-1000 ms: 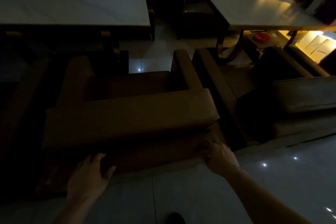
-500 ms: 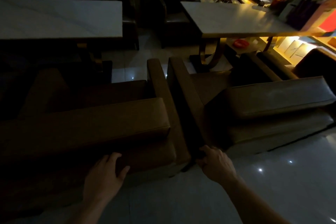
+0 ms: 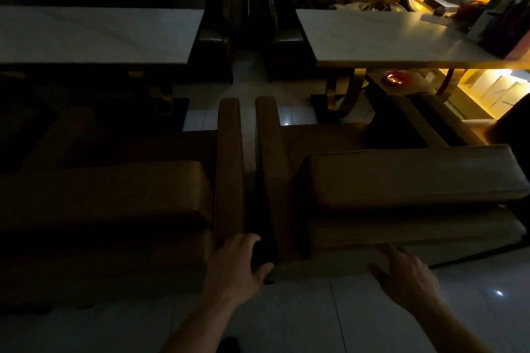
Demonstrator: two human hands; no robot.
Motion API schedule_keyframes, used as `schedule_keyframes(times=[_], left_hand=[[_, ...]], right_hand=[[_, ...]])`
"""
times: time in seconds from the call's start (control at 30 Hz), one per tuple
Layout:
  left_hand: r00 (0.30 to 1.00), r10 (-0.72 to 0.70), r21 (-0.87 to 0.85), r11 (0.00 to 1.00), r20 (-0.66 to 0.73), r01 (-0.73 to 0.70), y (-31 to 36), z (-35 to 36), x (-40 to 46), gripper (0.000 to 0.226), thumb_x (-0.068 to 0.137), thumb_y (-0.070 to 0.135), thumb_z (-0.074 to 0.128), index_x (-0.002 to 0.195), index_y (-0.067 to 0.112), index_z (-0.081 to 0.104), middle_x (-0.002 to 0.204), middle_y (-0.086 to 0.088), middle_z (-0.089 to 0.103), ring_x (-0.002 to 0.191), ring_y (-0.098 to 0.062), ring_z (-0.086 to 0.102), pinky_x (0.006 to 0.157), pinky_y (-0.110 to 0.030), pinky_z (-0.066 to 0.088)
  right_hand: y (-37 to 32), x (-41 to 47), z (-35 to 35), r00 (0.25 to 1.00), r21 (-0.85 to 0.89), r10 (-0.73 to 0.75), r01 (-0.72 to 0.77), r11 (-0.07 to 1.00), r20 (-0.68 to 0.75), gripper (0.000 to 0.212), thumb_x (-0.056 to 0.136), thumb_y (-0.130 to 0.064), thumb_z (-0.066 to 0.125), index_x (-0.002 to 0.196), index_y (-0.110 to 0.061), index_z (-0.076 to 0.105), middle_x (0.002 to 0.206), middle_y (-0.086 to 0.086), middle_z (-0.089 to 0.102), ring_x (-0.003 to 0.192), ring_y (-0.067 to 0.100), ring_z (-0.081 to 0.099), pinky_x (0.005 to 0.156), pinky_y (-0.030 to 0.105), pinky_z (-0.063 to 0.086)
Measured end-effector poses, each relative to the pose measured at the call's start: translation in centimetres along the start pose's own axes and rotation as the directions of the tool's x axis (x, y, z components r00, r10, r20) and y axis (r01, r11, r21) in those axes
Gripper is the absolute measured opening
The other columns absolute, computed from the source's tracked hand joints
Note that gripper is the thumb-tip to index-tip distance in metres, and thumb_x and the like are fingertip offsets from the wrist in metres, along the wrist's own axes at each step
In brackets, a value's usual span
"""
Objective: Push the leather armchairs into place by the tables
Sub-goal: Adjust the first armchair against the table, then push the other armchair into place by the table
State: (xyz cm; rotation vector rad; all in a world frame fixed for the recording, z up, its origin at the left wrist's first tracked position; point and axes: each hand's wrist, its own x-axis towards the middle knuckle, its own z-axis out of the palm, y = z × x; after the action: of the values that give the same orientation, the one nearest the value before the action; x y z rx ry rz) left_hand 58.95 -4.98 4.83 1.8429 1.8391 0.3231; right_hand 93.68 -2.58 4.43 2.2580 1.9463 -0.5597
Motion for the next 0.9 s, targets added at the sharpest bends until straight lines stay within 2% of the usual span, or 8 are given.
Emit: schedule_keyframes(times=[0.2, 0.33, 0.43, 0.5, 0.63, 0.7, 0.8, 0.9], left_hand=[[0.993, 0.076, 0.021, 0.997, 0.094, -0.078, 6.6, 4.1, 5.5, 0.084, 0.078, 0.071, 0.06, 0.148, 0.036, 0.028, 0.151, 0.008, 0.032, 0.135, -0.016, 0.033, 0.111, -0.04, 0.033], [0.982, 0.092, 0.086, 0.99, 0.162, -0.107, 10.2, 6.3, 9.0, 0.09, 0.075, 0.072, 0.063, 0.148, 0.033, 0.027, 0.15, 0.004, 0.031, 0.136, -0.021, 0.03, 0.113, -0.043, 0.03], [0.98, 0.045, 0.151, 0.986, 0.196, -0.076, 12.0, 7.6, 10.6, 0.094, 0.072, 0.07, 0.067, 0.147, 0.032, 0.027, 0.148, -0.001, 0.033, 0.134, -0.026, 0.032, 0.113, -0.045, 0.027], [0.972, -0.021, 0.165, 0.986, 0.234, -0.018, 12.6, 8.7, 11.1, 0.1, 0.069, 0.069, 0.071, 0.149, 0.032, 0.024, 0.151, -0.005, 0.03, 0.137, -0.03, 0.028, 0.115, -0.048, 0.024], [0.952, -0.119, 0.18, 0.981, 0.283, 0.069, 13.2, 10.5, 11.6, 0.113, 0.065, 0.064, 0.08, 0.153, 0.035, 0.014, 0.16, -0.007, 0.017, 0.146, -0.034, 0.016, 0.119, -0.049, 0.016], [0.949, -0.145, 0.186, 0.978, 0.28, 0.095, 13.5, 11.1, 11.8, 0.118, 0.064, 0.062, 0.081, 0.154, 0.035, 0.011, 0.162, -0.008, 0.012, 0.148, -0.034, 0.012, 0.12, -0.049, 0.012], [0.948, -0.181, 0.197, 0.972, 0.262, 0.131, 14.0, 12.0, 11.9, 0.123, 0.061, 0.059, 0.086, 0.154, 0.035, 0.009, 0.163, -0.01, 0.008, 0.148, -0.036, 0.008, 0.119, -0.05, 0.012], [0.962, -0.182, 0.215, 0.967, 0.203, 0.137, 14.2, 12.7, 11.8, 0.126, 0.057, 0.055, 0.089, 0.154, 0.034, 0.011, 0.161, -0.01, 0.012, 0.147, -0.035, 0.012, 0.119, -0.049, 0.016]], right_hand=[[5.0, 2.9, -2.4, 1.0, -0.032, 0.03, -0.03, 0.999, -0.008, 0.074, 0.082, -0.061, 0.063, 0.145, -0.032, 0.038, 0.134, 0.007, 0.05, 0.109, 0.026, 0.058, 0.081, 0.038, 0.055], [7.1, 5.3, -4.3, 0.999, -0.051, 0.046, -0.047, 0.998, -0.013, 0.08, 0.08, -0.063, 0.064, 0.147, -0.031, 0.036, 0.137, 0.007, 0.049, 0.114, 0.027, 0.055, 0.084, 0.038, 0.053], [7.9, 7.2, -5.2, 1.0, -0.082, 0.024, -0.024, 0.996, -0.002, 0.085, 0.079, -0.065, 0.064, 0.148, -0.032, 0.03, 0.144, 0.006, 0.042, 0.125, 0.028, 0.048, 0.091, 0.037, 0.05], [8.5, 8.4, -5.3, 1.0, -0.099, 0.008, -0.006, 0.995, 0.017, 0.093, 0.075, -0.069, 0.065, 0.15, -0.031, 0.024, 0.152, 0.008, 0.032, 0.134, 0.029, 0.039, 0.1, 0.04, 0.047], [9.7, 10.4, -4.5, 0.997, -0.178, -0.067, 0.074, 0.981, 0.049, 0.107, 0.068, -0.076, 0.064, 0.152, -0.031, 0.015, 0.159, 0.012, 0.014, 0.146, 0.033, 0.015, 0.114, 0.048, 0.032], [9.9, 11.2, -4.3, 0.994, -0.201, -0.079, 0.093, 0.975, 0.073, 0.107, 0.067, -0.076, 0.065, 0.15, -0.032, 0.015, 0.155, 0.015, 0.01, 0.144, 0.035, 0.018, 0.115, 0.048, 0.03], [10.4, 11.5, -3.9, 0.993, -0.2, -0.1, 0.11, 0.974, 0.061, 0.107, 0.063, -0.075, 0.07, 0.148, -0.035, 0.019, 0.144, 0.014, 0.01, 0.134, 0.034, 0.034, 0.109, 0.047, 0.038], [11.6, 11.8, -3.1, 0.988, -0.201, -0.127, 0.141, 0.969, 0.082, 0.108, 0.062, -0.076, 0.07, 0.148, -0.036, 0.02, 0.142, 0.013, 0.009, 0.134, 0.034, 0.035, 0.11, 0.047, 0.038]])
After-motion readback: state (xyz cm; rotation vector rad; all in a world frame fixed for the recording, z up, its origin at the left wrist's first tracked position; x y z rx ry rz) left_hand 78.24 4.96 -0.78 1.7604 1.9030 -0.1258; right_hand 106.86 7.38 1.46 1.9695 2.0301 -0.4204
